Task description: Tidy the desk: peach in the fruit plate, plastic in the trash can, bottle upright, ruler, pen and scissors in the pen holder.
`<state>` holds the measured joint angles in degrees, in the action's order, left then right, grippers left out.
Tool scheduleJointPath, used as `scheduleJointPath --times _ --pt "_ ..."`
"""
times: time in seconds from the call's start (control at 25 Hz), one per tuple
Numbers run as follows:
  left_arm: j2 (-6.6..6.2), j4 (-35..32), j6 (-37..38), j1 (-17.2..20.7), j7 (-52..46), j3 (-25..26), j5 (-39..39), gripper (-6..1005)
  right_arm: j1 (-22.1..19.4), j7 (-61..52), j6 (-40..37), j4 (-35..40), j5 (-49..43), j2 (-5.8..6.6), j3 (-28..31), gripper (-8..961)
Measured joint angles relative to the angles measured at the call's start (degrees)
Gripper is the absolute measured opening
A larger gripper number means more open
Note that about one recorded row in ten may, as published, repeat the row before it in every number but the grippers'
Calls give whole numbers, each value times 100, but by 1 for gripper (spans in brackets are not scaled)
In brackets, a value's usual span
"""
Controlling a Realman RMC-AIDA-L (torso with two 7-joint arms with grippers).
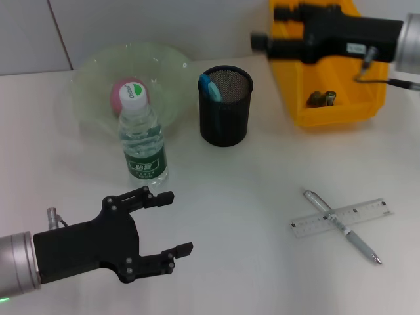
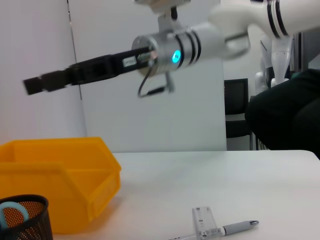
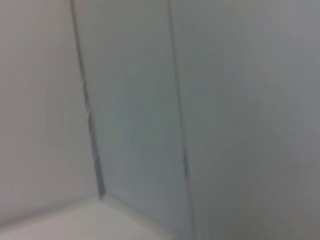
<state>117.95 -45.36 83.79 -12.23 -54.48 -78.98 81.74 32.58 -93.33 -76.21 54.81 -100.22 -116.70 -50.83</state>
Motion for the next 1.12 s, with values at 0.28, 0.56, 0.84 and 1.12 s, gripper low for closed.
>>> scheduleJointPath --times 0.28,0.56,0.84,1.12 --pt "27 30 11 38 3 6 -4 802 328 -930 -1892 1462 -2160 193 270 825" --pt "42 71 28 73 8 -6 -10 802 557 -171 -2868 2525 -4034 74 -600 821" --pt "44 82 0 81 -35 -18 -10 802 660 -132 -2894 2775 -5112 -231 -1701 818" --pt "23 139 -33 103 -40 -10 -9 802 607 -335 -2956 2703 -5079 -253 -2231 815"
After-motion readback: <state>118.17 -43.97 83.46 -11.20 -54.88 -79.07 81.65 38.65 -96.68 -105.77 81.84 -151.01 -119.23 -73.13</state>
